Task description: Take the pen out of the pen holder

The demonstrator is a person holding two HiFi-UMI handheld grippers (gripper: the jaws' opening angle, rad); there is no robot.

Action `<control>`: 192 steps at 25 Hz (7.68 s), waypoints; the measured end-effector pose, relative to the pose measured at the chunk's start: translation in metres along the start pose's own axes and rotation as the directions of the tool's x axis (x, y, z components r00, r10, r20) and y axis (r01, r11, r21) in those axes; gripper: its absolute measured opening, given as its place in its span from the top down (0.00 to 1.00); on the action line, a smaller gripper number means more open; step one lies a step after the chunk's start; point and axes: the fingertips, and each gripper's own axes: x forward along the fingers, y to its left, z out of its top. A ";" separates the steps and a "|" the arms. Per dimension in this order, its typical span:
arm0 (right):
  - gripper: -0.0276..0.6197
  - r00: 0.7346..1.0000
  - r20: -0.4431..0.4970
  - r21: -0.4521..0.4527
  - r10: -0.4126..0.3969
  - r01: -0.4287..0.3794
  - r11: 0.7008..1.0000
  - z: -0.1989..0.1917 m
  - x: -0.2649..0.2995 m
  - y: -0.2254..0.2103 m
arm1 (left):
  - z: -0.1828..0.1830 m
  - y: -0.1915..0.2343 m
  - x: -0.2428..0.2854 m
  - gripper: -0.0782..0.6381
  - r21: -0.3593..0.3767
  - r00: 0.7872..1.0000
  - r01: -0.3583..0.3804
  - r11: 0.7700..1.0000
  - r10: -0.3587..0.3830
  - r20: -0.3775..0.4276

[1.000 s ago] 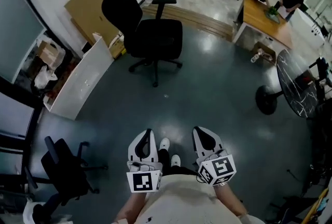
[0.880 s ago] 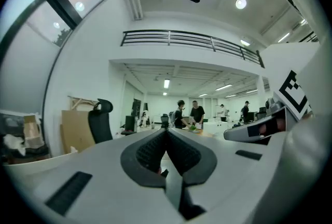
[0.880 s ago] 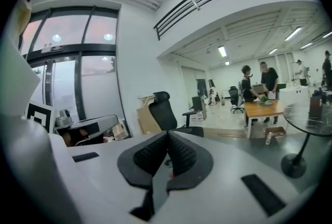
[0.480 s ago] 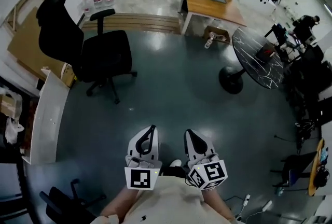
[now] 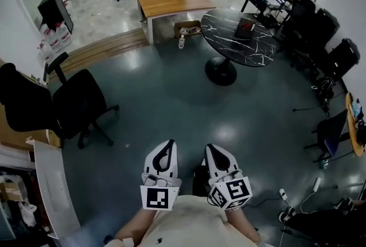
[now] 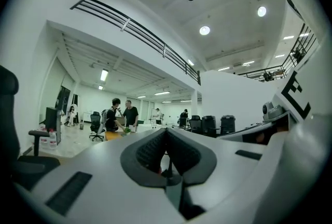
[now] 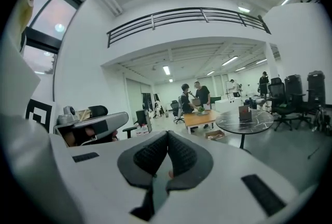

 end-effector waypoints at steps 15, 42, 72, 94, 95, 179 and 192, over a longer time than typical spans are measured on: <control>0.93 0.997 -0.010 -0.053 0.074 -0.075 0.996 0.061 0.081 -0.267 | -0.044 -0.135 0.272 0.88 0.073 0.998 0.005 0.997 0.000 -0.070; 0.93 0.927 -0.014 0.127 -0.376 0.375 0.918 0.164 0.298 -0.607 | -0.095 -0.146 0.720 0.88 -0.042 0.937 0.338 0.940 -0.341 -0.077; 0.93 0.969 -0.209 0.110 -0.133 0.158 0.981 0.191 0.587 -0.909 | -0.169 -0.123 1.022 0.88 0.055 0.967 0.038 0.998 -0.022 -0.254; 0.80 0.813 -0.564 0.175 -0.145 0.289 0.941 0.045 0.761 -1.048 | -0.253 -0.118 1.143 0.88 0.067 0.919 0.021 0.998 0.007 -0.394; 0.81 0.810 -0.566 0.165 -0.154 0.294 0.941 0.044 0.763 -1.049 | -0.256 -0.116 1.140 0.88 0.065 0.915 0.012 0.998 0.015 -0.402; 0.86 0.988 -0.020 -0.135 -0.156 0.152 0.979 0.245 0.478 -0.707 | -0.130 -0.152 0.890 0.88 0.079 0.938 0.319 0.944 -0.304 -0.165; 0.86 0.985 -0.072 -0.109 -0.156 0.148 0.983 0.228 0.479 -0.714 | -0.137 -0.154 0.890 0.88 0.093 0.938 0.318 0.944 -0.299 -0.175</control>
